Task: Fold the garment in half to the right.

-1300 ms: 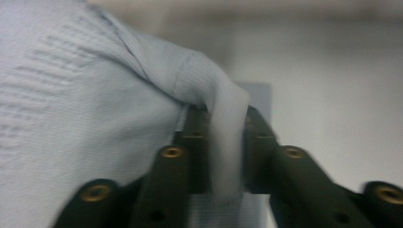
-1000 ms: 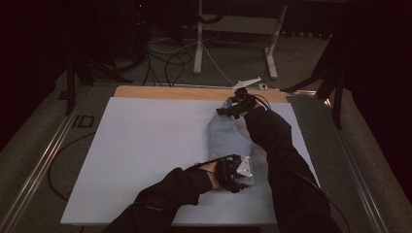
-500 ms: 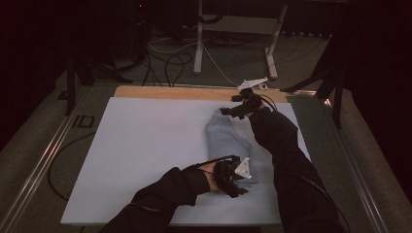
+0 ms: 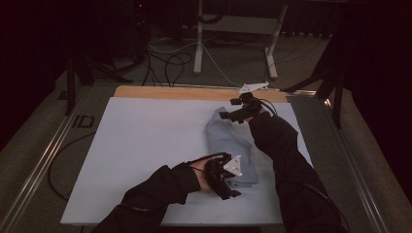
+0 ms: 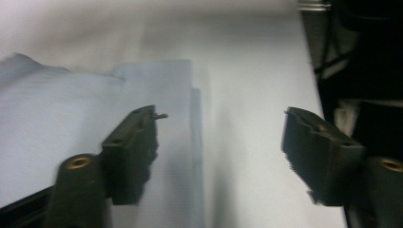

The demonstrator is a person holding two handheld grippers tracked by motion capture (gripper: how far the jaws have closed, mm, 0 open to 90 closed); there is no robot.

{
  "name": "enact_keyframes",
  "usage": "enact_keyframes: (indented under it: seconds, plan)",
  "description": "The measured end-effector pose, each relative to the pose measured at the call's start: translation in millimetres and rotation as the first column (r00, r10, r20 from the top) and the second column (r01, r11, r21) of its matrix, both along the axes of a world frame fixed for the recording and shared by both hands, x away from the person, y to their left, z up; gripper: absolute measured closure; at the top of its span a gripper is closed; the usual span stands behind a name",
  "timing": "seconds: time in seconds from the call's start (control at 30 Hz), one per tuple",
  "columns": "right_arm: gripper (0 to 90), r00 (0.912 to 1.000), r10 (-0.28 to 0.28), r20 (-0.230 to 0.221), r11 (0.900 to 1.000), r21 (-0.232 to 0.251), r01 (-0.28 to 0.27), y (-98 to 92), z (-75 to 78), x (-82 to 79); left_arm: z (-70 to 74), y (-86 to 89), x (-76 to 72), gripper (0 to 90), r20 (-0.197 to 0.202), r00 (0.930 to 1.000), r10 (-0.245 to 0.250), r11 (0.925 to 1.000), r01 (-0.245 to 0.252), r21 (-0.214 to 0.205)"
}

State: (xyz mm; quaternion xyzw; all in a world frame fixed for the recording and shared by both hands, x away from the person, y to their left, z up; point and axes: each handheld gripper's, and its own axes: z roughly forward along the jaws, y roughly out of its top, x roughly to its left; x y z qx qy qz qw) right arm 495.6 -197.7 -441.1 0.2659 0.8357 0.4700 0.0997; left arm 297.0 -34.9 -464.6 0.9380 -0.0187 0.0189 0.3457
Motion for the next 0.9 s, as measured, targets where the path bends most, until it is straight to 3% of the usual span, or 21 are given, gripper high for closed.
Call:
enact_keyframes:
  seconds: [0.03,0.07,0.23,0.33,0.37,0.47,0.63,0.73,0.83,0.9]
  plan:
    - [9.7,1.0,-0.003,0.007,1.0,-0.005,0.003,1.5,-0.6,-1.9,0.0,0.0,0.0,21.5,0.0,1.0,0.0,1.0,0.0,0.0]
    - [9.7,0.9999,0.004,0.013,1.0,-0.007,-0.004,2.9,-1.2,-3.3,-0.3,4.6,1.9,19.8,-0.026,0.9997,-0.003,1.0,0.003,-0.006]
    - [9.7,0.9997,0.02,0.014,0.9998,-0.009,-0.02,7.7,-3.8,-8.7,-0.7,15.0,3.0,15.2,-0.035,0.9994,0.003,0.9997,-0.003,-0.025]
    - [9.7,0.9997,0.018,0.017,0.9998,0.002,-0.018,8.6,-5.9,-12.3,-1.1,23.0,2.9,0.9,-0.046,0.9985,0.031,0.9991,-0.032,-0.026]
    - [9.7,0.9996,0.017,0.023,0.9999,0.001,-0.017,8.9,-6.4,-13.3,-0.7,30.6,2.0,0.9,-0.039,0.9976,0.057,0.997,-0.059,-0.05]
    - [9.7,0.9992,0.023,0.032,0.9997,-0.013,-0.023,9.5,-7.3,-15.0,-0.1,38.8,3.1,0.9,-0.05,0.9962,0.071,0.9951,-0.074,-0.066]
    - [9.8,0.9991,0.024,0.035,0.9995,-0.023,-0.023,8.8,-10.5,-17.2,2.5,61.1,3.5,0.6,-0.031,0.9944,0.101,0.9889,-0.104,-0.106]
    - [9.7,0.9993,0.02,0.03,0.9998,-0.007,-0.02,7.5,-12.0,-17.8,2.2,76.1,3.0,0.6,-0.041,0.9908,0.129,0.9839,-0.133,-0.119]
    - [9.7,0.9995,0.008,0.032,1.0,0.002,-0.008,7.3,-13.6,-17.9,-0.8,90.3,3.4,0.6,-0.062,0.9847,0.163,0.981,-0.168,-0.097]
    - [9.7,0.9998,-0.002,0.022,0.9999,0.01,0.001,7.7,-15.1,-16.7,-3.4,102.2,1.6,0.6,-0.086,0.9824,0.166,0.9759,-0.176,-0.129]
